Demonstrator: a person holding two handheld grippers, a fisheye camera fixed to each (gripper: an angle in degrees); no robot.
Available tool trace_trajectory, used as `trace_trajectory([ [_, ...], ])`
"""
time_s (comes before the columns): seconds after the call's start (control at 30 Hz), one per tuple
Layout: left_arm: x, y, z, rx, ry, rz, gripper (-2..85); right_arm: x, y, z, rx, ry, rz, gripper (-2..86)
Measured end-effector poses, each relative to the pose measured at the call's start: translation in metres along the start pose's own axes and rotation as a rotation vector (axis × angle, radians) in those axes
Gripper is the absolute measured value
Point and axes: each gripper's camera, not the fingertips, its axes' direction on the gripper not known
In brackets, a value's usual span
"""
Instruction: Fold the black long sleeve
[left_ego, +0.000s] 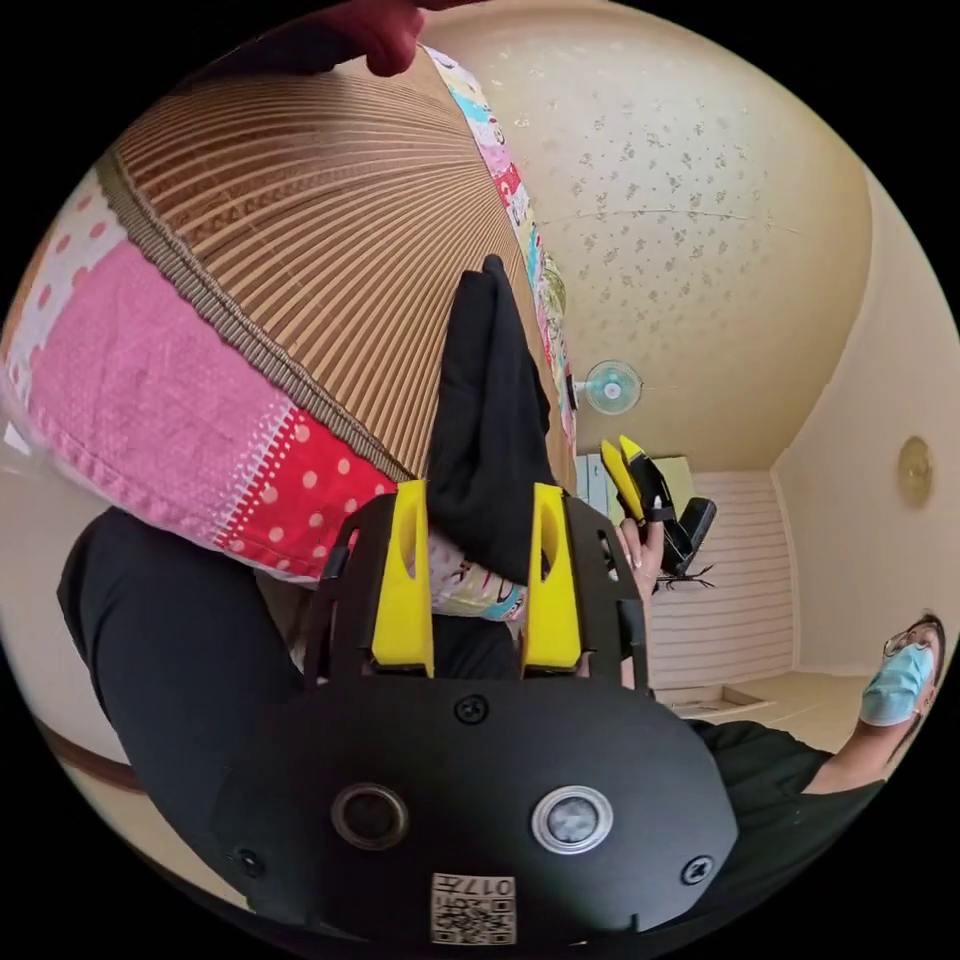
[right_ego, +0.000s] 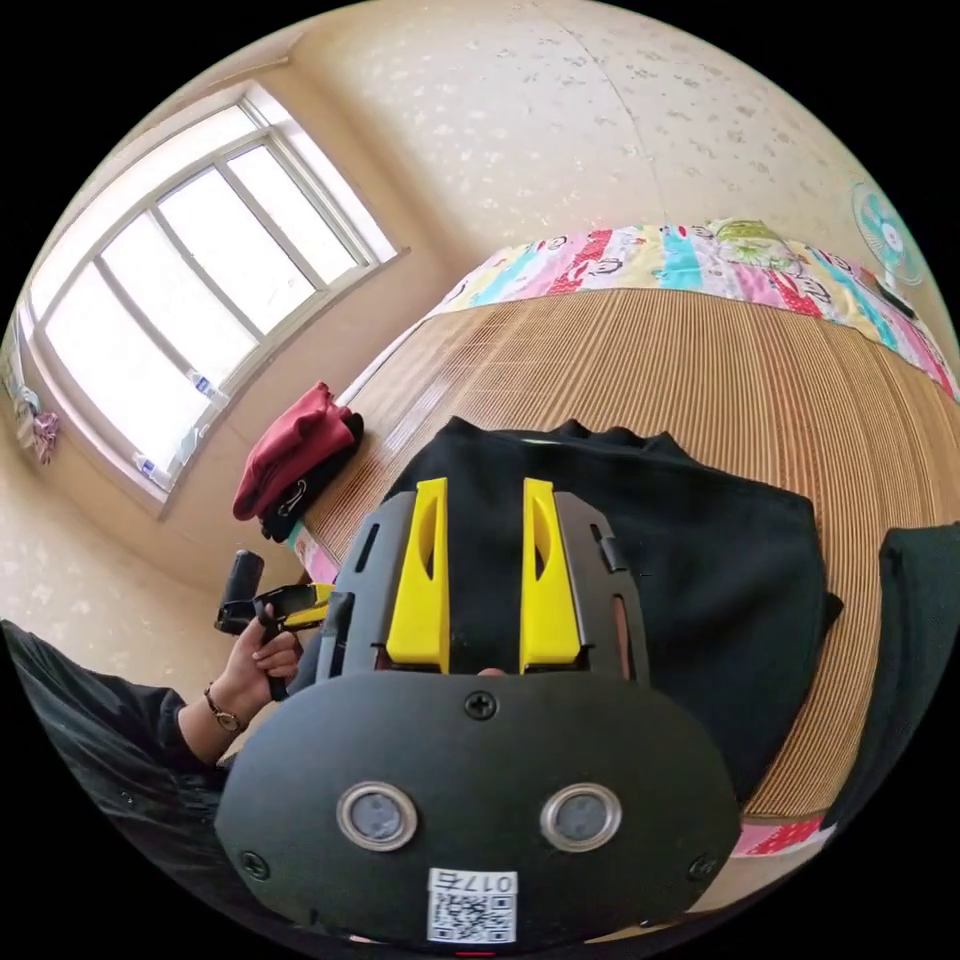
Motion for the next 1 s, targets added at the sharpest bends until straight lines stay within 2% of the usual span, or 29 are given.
trace_trajectory([
  [0.07, 0.009, 0.001, 0.006, -0.018, 0.035, 0.035, 7.3, -0.023, -0.020, 0.025, -0.121, -0.021, -0.014, 14.4],
  [0.17, 0.039, 0.004, 0.014, -0.024, 0.012, 0.125, 6.4, -0.064, -0.052, 0.060, -0.274, -0.085, -0.115, 18.5],
  [0.23, 0.057, 0.008, 0.019, -0.009, -0.013, 0.169, 6.4, -0.090, -0.071, 0.080, -0.373, -0.043, -0.189, 20.5],
  [0.43, 0.115, 0.026, 0.051, 0.021, -0.062, 0.323, 6.2, -0.152, -0.111, 0.153, -0.701, 0.259, -0.319, 22.2],
  [0.5, 0.131, 0.033, 0.063, 0.008, -0.082, 0.369, 6.2, -0.161, -0.107, 0.184, -0.856, 0.427, -0.389, 20.3],
  [0.57, 0.148, 0.041, 0.076, -0.010, -0.111, 0.409, 6.4, -0.162, -0.096, 0.199, -0.922, 0.605, -0.480, 16.0],
  [0.63, 0.157, 0.047, 0.080, -0.021, -0.132, 0.440, 7.4, -0.159, -0.087, 0.194, -0.905, 0.680, -0.559, 12.1],
  [0.73, 0.167, 0.056, 0.077, -0.033, -0.079, 0.533, 8.7, -0.130, -0.093, 0.144, -0.793, 0.533, -0.505, 8.7],
  [0.83, 0.166, 0.059, 0.073, -0.060, -0.004, 0.560, 8.9, -0.063, -0.102, 0.060, -0.594, 0.234, -0.377, 7.5],
  [0.9, 0.162, 0.058, 0.074, -0.087, 0.003, 0.538, 9.9, 0.017, -0.088, -0.017, -0.388, -0.007, -0.259, 7.2],
  [1.0, 0.153, 0.054, 0.084, -0.130, -0.001, 0.516, 11.5, 0.126, -0.043, -0.087, -0.194, -0.220, -0.140, 7.1],
])
